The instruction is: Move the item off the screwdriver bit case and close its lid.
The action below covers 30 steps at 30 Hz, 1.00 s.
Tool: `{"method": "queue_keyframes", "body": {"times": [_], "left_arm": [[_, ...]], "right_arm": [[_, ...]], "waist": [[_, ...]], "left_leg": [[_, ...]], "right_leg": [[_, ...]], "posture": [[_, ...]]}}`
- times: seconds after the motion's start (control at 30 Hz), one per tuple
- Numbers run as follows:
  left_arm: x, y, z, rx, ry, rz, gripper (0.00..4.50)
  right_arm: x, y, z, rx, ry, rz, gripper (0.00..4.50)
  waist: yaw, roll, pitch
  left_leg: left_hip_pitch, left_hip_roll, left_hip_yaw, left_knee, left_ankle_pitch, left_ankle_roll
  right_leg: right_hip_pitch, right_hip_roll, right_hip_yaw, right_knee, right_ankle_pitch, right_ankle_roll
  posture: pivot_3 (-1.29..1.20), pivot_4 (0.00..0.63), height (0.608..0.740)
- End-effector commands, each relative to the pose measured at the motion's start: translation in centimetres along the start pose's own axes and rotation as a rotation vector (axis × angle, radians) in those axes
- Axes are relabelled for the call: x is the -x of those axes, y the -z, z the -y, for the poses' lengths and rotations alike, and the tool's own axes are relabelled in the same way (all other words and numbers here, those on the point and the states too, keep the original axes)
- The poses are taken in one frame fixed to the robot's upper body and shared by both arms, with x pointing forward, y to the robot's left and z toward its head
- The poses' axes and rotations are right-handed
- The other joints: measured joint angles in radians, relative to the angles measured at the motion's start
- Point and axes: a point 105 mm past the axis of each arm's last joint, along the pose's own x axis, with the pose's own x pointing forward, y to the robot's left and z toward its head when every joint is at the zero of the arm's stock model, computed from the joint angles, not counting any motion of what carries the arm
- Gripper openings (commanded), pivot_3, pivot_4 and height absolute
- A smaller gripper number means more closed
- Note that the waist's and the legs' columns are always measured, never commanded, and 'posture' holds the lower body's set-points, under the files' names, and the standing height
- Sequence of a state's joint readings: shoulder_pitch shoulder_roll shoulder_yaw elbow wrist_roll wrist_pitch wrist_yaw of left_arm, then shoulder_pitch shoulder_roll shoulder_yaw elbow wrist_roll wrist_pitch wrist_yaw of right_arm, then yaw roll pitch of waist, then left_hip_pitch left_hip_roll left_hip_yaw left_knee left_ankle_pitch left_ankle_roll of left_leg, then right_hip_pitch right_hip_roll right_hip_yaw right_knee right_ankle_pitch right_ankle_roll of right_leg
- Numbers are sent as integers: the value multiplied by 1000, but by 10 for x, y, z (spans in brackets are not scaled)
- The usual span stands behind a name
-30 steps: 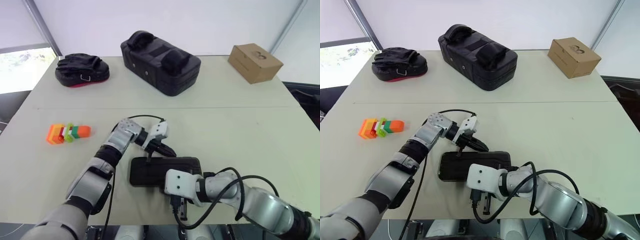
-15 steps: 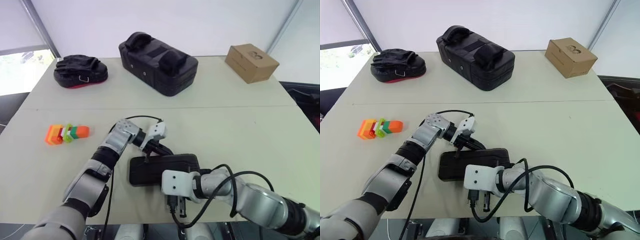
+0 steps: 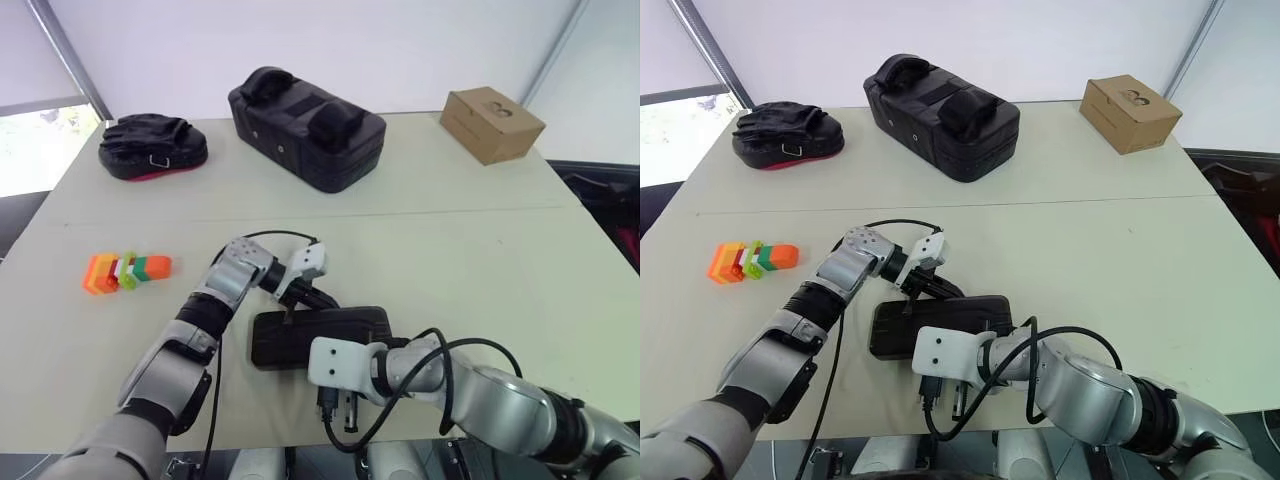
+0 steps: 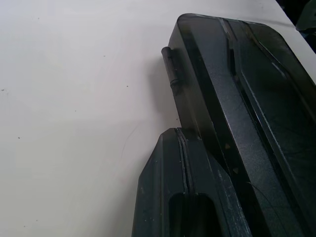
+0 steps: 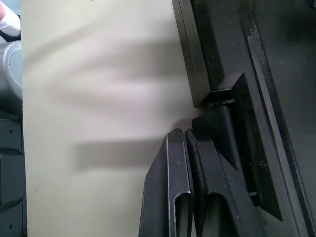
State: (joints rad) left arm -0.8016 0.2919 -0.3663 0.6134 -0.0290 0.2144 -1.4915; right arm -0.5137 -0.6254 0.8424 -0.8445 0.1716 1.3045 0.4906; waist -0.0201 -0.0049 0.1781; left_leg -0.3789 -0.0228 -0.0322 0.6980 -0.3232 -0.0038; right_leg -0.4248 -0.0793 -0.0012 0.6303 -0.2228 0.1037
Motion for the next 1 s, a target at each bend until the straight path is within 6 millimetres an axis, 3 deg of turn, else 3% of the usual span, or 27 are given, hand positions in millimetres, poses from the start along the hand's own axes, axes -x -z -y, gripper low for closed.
{"method": "queue_keyframes", "body": {"times": [0.03,0.47,0.57,0.7,0.87,1.0], "left_arm": [[-26,9,26,23,176,-15,0],[-23,12,25,50,184,-30,0],[-23,12,22,31,163,-27,0],[-24,14,5,-14,64,-34,0],[-16,9,-14,-46,-66,19,0],[5,-4,-35,-27,-251,135,0]], "right_arm": [[19,4,73,-9,442,-65,114],[24,7,87,-53,638,-85,114],[20,7,78,-65,564,-82,114],[20,5,49,-132,360,-42,114],[59,-5,33,-370,140,173,114],[94,-10,23,-422,-31,339,114]], "waist": [[0,0,0],[2,0,0],[2,0,0],[12,0,0],[33,0,-1],[34,0,-1]], "left_leg": [[0,0,0,0,0,0],[2,1,0,-1,0,0],[1,1,0,-1,0,0],[1,1,0,-1,0,0],[1,0,-1,0,0,0],[5,1,-1,-1,-1,2]], "right_leg": [[0,0,0,0,0,0],[1,1,0,0,0,-1],[1,1,0,0,0,-1],[1,0,0,0,0,-1],[7,-2,0,-7,-1,-1],[14,-2,-1,-14,-1,0]], "posture": [[0,150,740],[0,150,740],[0,150,740],[0,150,740],[0,150,740],[0,150,740]]}}
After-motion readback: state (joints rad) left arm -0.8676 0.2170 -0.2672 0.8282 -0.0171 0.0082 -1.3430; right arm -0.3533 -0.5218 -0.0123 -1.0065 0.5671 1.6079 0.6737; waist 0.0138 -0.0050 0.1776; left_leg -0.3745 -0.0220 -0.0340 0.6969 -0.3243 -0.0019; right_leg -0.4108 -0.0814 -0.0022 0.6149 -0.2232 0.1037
